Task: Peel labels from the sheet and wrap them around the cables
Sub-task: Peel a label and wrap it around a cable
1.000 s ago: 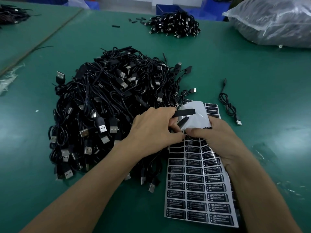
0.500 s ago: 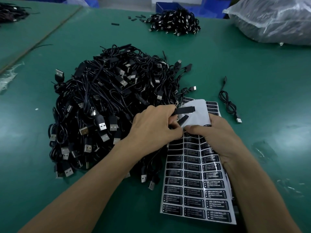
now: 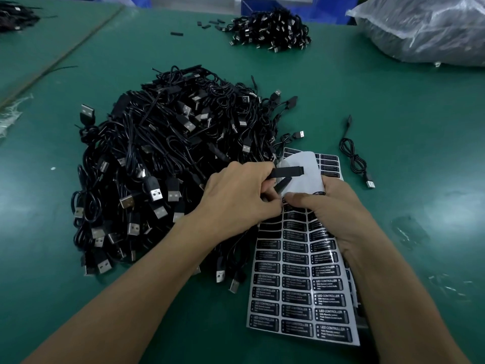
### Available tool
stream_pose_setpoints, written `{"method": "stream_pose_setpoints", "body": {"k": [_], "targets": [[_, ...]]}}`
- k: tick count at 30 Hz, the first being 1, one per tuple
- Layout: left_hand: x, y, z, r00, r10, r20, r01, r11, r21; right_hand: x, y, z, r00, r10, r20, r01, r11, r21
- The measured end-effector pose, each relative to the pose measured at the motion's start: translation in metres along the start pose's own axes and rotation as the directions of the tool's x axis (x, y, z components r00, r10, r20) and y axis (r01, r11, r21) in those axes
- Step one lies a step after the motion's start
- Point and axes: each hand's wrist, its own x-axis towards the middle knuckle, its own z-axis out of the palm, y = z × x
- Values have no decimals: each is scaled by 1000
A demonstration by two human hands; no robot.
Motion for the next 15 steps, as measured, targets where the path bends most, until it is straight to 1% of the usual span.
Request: {"method": "stream_pose_setpoints", "body": {"k": [4,8,10,12,15], "targets": [[0,-1,2,999,-28,-31,28,999,14,-1,-2,0,1000,-17,-17,16,1000,-27],[1,-2,0,998,-42,-39,39,998,-55,-4,-2,1,995,-84,-51,82,996,-41],[2,-3,-3,997,-68,-33,63,989,-131,-6,0,1,981,-160,-112,146,982,-121],[4,-3,-6,992,-100,-81,82,975,-204,-8,2,-1,959,-236,-156,194,950,-243],[5,-2,-14,977,-155,-144,96,931,-352,-11,4,-4,947,-287,-144,196,873,-447]]}}
